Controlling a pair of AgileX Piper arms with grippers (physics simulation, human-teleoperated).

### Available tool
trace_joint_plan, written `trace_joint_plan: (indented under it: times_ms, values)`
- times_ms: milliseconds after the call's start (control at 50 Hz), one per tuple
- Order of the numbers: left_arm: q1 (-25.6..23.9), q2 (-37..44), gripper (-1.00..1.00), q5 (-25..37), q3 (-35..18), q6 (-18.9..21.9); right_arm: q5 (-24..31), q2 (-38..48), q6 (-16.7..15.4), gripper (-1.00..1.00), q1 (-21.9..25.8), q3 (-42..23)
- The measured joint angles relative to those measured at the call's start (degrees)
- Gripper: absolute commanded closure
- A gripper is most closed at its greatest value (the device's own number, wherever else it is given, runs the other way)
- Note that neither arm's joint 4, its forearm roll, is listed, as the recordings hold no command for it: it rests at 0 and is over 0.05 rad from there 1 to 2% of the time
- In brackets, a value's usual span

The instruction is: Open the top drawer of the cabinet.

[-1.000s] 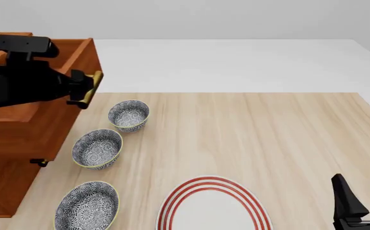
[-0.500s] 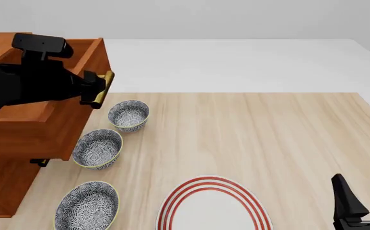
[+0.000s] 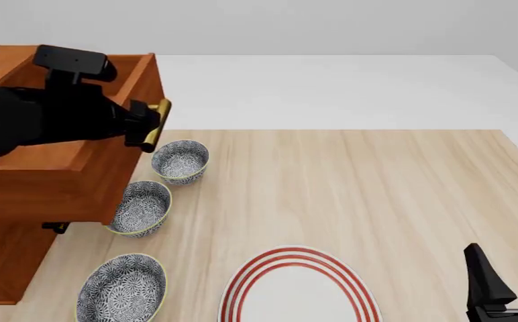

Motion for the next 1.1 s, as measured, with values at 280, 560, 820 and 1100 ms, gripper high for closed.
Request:
trace_joint_plan:
  times_ms: [280, 560, 820, 1100]
  values:
    - [-0.7, 0.2, -1.00, 0.0, -0.2, -0.4, 0.0, 0.0, 0.0, -1.00, 0.0, 0.0]
    - [-0.9, 0.2, -1.00, -0.2, -0.1, -0.9, 0.0, 0.0, 0.0, -1.00, 0.0, 0.0]
    - [-1.2, 0.2, -1.00, -0.2, -0.1, -1.3, 0.0, 0.0, 0.0, -1.00, 0.0, 0.0]
    - [-1.8, 0.5, -1.00, 1.5, -1.0, -2.3, 0.0, 0.0, 0.0, -1.00, 0.0, 0.0]
